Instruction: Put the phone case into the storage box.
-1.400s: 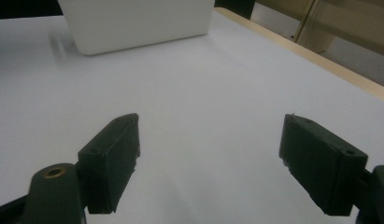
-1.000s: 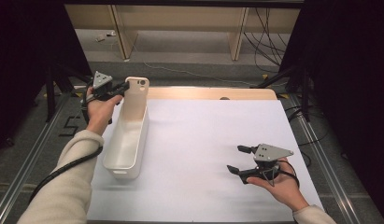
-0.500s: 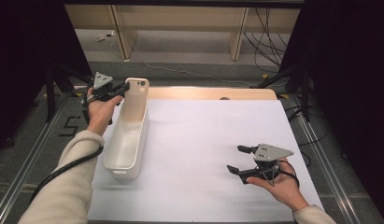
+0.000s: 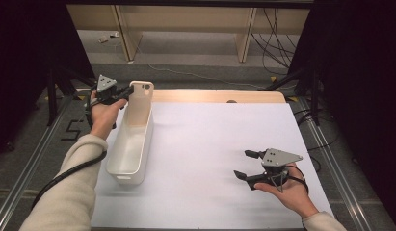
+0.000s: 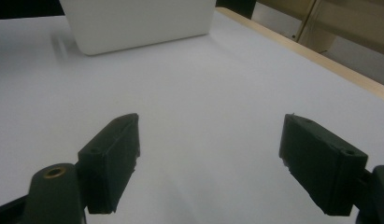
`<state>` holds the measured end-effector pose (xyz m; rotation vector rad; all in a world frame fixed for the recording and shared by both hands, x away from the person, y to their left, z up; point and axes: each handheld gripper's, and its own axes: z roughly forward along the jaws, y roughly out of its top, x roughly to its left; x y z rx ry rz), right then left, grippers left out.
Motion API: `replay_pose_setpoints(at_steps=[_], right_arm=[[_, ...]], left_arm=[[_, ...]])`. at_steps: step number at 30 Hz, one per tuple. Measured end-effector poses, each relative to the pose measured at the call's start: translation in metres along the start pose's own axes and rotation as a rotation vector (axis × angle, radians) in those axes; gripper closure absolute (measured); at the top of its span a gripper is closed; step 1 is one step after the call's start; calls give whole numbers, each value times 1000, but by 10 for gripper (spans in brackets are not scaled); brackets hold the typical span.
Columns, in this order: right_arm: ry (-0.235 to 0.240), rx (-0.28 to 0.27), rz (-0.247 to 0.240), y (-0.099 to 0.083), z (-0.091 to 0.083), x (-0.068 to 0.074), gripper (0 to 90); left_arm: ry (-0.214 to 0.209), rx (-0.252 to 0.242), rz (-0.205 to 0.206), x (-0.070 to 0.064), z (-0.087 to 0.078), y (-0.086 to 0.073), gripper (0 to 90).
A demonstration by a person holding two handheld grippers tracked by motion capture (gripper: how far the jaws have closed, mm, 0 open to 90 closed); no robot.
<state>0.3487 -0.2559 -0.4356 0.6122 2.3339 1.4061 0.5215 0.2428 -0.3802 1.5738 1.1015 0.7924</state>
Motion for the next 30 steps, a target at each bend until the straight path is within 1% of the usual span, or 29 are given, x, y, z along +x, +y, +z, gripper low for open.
replay_pose_setpoints(at_steps=[12,28,30], right_arm=[[1,0,0,0,0,0,215],[3,2,0,0,0,0,215],[3,2,0,0,0,0,215]], left_arm=[[0,6,4,1,2,-2,819],[3,20,-4,4,4,-7,818],[4,20,-10,4,4,-8,817]])
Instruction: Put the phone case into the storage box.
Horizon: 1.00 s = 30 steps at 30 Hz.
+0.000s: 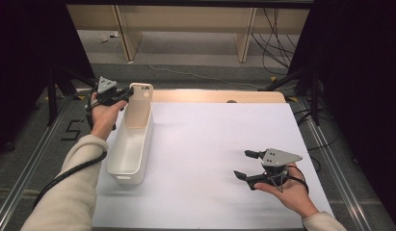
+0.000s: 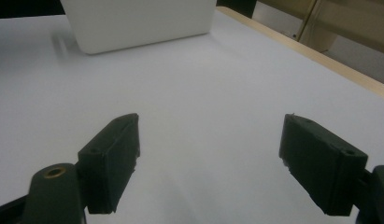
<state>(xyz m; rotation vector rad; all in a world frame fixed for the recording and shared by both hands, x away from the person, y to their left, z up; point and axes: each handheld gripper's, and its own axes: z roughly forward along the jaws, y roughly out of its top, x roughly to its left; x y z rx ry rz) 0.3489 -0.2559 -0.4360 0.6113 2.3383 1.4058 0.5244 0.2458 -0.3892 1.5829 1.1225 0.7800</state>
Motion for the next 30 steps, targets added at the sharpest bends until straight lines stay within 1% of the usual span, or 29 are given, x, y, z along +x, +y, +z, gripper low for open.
replay_pose_setpoints(at_steps=[30], right_arm=[[3,6,-1,-1,1,0,215]], left_arm=[[6,28,-25,4,4,-11,813]])
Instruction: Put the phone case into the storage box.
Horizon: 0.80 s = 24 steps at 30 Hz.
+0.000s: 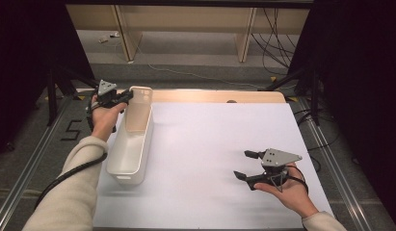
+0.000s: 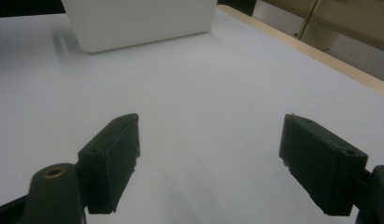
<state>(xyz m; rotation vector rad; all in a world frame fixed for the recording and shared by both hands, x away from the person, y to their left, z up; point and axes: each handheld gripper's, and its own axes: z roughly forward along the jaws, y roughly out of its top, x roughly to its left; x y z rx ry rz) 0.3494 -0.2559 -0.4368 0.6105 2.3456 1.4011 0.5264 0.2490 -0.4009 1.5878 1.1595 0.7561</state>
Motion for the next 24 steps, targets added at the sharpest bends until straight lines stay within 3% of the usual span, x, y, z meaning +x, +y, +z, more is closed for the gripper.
replay_pose_setpoints(at_steps=[24], right_arm=[[2,3,-2,0,0,1,216]], left_arm=[[7,11,-16,3,0,-5,801]])
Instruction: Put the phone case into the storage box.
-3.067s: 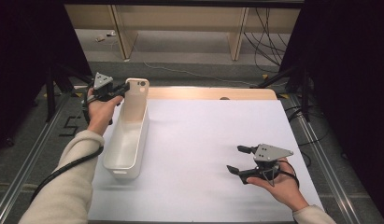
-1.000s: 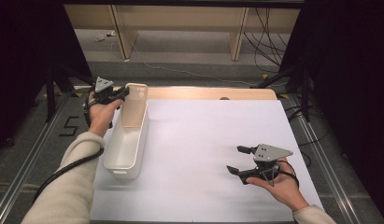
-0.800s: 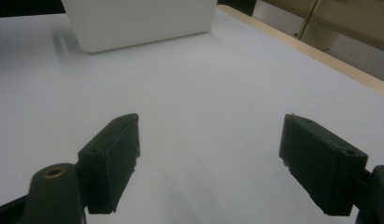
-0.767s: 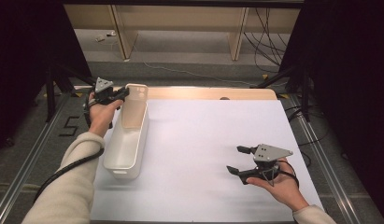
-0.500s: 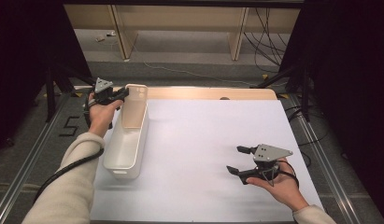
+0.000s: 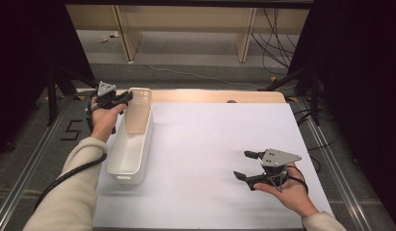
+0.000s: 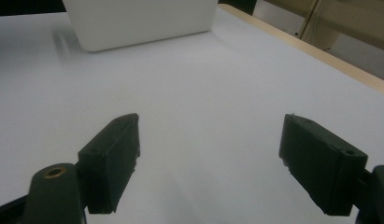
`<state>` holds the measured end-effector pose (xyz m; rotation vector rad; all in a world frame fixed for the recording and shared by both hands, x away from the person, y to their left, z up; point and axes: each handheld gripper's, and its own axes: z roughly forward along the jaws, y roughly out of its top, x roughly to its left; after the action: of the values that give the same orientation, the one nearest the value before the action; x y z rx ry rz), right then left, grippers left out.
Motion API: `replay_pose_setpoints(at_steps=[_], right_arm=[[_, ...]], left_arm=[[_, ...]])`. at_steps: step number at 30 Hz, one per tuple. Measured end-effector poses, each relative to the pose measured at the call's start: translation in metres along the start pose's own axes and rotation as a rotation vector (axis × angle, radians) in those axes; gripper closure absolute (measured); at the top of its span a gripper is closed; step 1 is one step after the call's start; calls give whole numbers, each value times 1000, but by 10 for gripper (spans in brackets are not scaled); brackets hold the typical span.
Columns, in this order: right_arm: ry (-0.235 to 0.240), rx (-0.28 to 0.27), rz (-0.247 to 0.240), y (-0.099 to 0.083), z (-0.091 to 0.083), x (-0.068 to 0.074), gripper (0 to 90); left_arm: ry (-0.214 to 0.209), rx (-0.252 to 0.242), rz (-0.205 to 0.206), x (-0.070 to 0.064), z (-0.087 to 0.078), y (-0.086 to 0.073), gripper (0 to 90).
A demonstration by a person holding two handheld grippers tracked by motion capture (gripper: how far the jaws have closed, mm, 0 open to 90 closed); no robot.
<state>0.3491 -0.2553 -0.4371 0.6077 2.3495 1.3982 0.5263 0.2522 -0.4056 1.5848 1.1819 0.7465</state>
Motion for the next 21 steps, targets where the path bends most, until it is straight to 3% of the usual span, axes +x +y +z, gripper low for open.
replay_pose_setpoints(at_steps=[21], right_arm=[[4,4,2,0,0,0,216]], left_arm=[[12,23,-3,3,3,-5,782]])
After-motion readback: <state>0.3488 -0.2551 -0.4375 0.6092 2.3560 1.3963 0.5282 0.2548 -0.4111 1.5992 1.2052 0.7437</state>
